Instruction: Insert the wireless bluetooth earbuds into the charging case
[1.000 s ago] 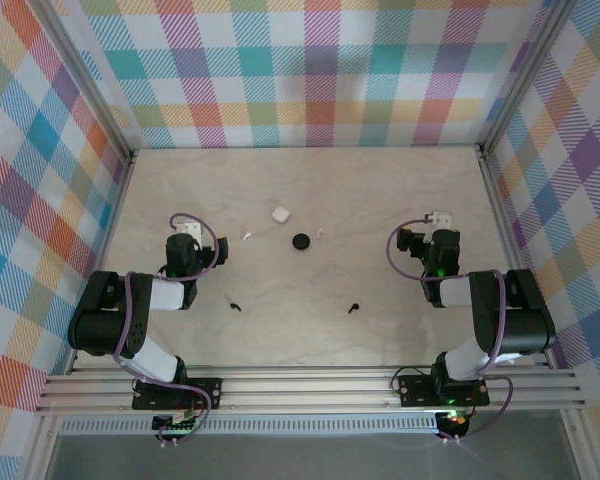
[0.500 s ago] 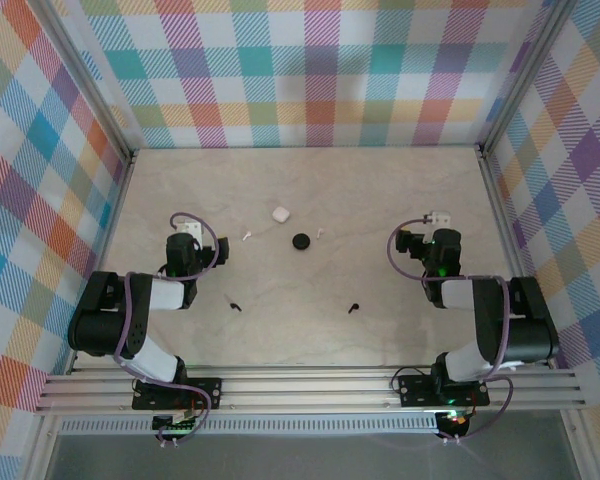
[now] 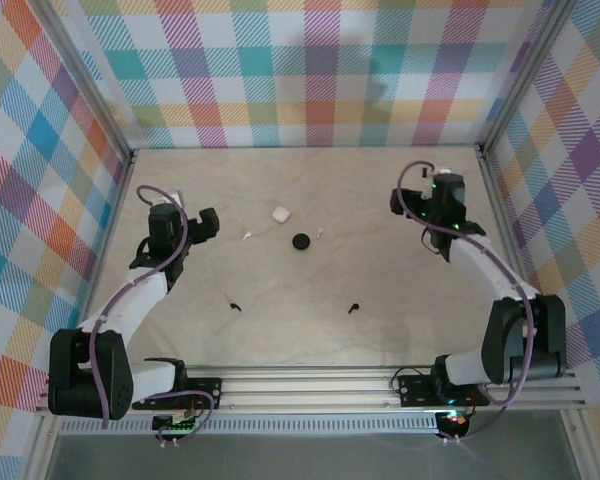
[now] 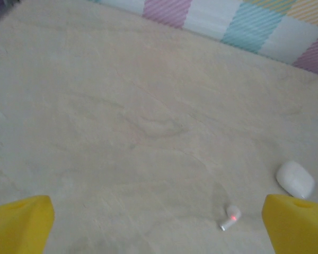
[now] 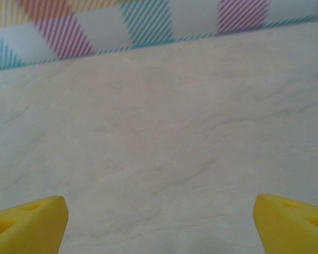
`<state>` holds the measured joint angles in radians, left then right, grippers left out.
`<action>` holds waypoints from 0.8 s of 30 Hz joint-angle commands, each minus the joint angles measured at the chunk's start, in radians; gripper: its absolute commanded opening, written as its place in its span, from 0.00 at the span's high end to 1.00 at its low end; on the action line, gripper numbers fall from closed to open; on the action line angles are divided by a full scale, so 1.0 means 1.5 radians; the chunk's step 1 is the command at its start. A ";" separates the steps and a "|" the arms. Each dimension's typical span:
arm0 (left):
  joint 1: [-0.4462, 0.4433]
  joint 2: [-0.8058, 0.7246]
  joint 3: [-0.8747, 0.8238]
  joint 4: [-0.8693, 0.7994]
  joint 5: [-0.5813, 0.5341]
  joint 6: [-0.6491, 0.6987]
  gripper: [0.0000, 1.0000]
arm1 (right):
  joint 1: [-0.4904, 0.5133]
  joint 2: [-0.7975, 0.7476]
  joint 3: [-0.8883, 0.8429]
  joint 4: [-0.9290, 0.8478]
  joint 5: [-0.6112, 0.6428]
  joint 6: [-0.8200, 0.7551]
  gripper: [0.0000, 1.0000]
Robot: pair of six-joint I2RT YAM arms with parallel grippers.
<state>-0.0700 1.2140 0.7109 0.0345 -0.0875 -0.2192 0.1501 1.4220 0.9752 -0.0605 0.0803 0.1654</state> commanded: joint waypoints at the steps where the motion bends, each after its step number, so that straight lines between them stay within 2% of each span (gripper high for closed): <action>1: -0.013 -0.021 0.019 -0.201 0.060 -0.066 0.00 | 0.085 0.078 0.078 -0.198 -0.037 0.013 0.11; 6: -0.078 -0.069 -0.005 -0.288 0.096 -0.097 0.00 | 0.237 0.250 0.271 -0.357 -0.007 0.031 0.12; 10: -0.120 -0.099 -0.018 -0.327 0.110 -0.125 0.00 | 0.309 0.378 0.429 -0.474 0.018 0.106 0.12; 17: -0.160 -0.120 -0.020 -0.361 0.092 -0.125 0.00 | 0.348 0.516 0.618 -0.598 0.046 0.218 0.11; 24: -0.161 -0.116 -0.019 -0.345 0.095 -0.115 0.00 | 0.356 0.584 0.702 -0.653 0.062 0.246 0.15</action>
<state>-0.3008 1.0496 0.6903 -0.4725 0.0444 -0.3931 0.6796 2.2627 1.9831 -0.9451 0.1490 0.4839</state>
